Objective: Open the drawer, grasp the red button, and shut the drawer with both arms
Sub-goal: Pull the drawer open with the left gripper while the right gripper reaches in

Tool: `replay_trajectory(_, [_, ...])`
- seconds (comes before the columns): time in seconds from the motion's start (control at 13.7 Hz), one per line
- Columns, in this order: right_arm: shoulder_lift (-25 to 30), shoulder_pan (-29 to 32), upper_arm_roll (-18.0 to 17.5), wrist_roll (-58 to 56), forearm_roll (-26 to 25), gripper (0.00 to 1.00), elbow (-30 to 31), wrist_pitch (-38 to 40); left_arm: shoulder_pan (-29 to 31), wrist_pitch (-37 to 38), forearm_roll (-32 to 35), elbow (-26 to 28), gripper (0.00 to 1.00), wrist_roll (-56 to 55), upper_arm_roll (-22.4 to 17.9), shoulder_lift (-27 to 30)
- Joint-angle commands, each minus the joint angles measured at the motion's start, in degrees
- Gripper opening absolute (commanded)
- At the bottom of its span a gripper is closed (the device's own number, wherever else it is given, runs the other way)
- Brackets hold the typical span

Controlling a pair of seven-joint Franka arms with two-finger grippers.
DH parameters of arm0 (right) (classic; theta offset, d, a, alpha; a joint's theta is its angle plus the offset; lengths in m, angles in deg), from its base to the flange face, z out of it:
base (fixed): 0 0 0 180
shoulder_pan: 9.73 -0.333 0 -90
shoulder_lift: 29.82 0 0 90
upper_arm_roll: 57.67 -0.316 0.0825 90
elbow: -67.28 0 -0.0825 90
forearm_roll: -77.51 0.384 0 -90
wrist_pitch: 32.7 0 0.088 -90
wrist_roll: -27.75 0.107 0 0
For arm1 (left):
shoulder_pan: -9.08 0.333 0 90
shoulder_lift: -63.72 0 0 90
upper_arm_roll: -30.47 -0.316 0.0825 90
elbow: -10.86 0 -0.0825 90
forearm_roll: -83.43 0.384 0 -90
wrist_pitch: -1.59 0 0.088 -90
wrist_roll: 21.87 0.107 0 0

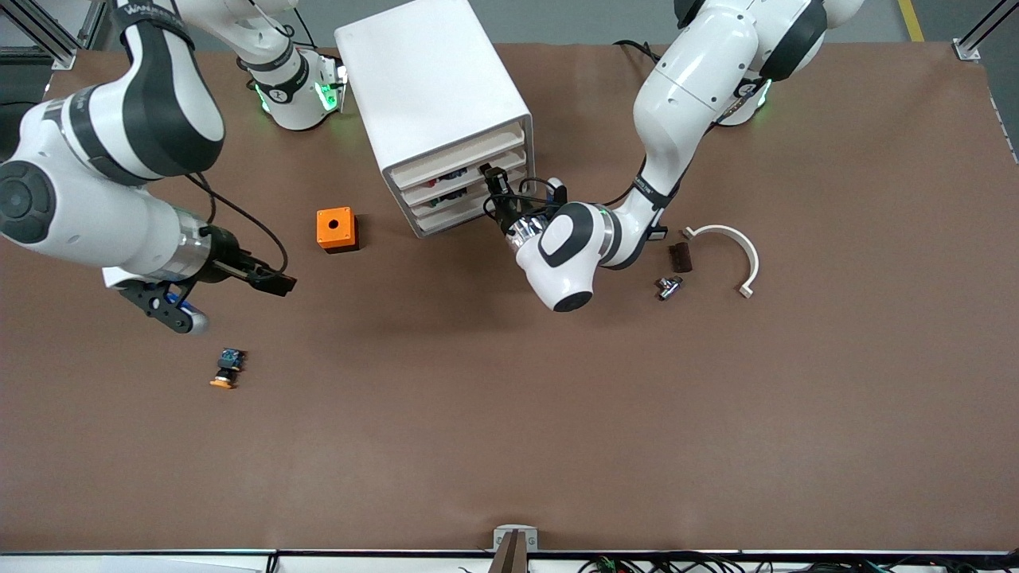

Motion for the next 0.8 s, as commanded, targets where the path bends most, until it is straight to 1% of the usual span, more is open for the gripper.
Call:
replay_trajectory(0.0, [-0.2,-2.0,0.2,8.5,3.7,1.00,-1.0,-1.4,2.9,0.7,-0.8,-3.6,0.00,-1.0,-0.8,-0.1])
replay_trajectory(0.15, [-0.2,-4.7,0.2,11.4,3.7,1.00,-0.9,-2.5,3.6,0.1,-0.8,-6.8,0.00,-0.7,-1.4,-0.6])
replay_trajectory(0.29, [-0.2,-7.4,0.2,16.7,3.7,1.00,-0.9,-3.7,3.8,-3.2,-0.8,-7.1,0.00,0.4,-2.9,-0.6])
replay_trajectory(0.51, [-0.8,-11.7,0.3,24.1,3.6,1.00,-0.5,-6.2,4.2,-4.2,-0.9,-7.6,0.01,1.2,-5.6,-0.5])
replay_trajectory(0.58, [-1.0,-13.0,0.3,26.3,3.6,1.00,-0.4,-7.0,4.6,-4.3,-0.9,-7.7,0.01,1.7,-5.7,-0.5])
replay_trajectory(0.66, [-1.5,-14.5,0.3,28.5,3.6,1.00,-0.3,-7.9,5.1,-4.3,-0.8,-7.7,0.04,2.0,-5.7,-0.5])
replay_trajectory(0.73, [-2.1,-15.8,0.3,30.6,3.5,1.00,-0.2,-8.7,6.2,-4.3,-0.8,-7.6,0.09,2.3,-5.7,-0.4])
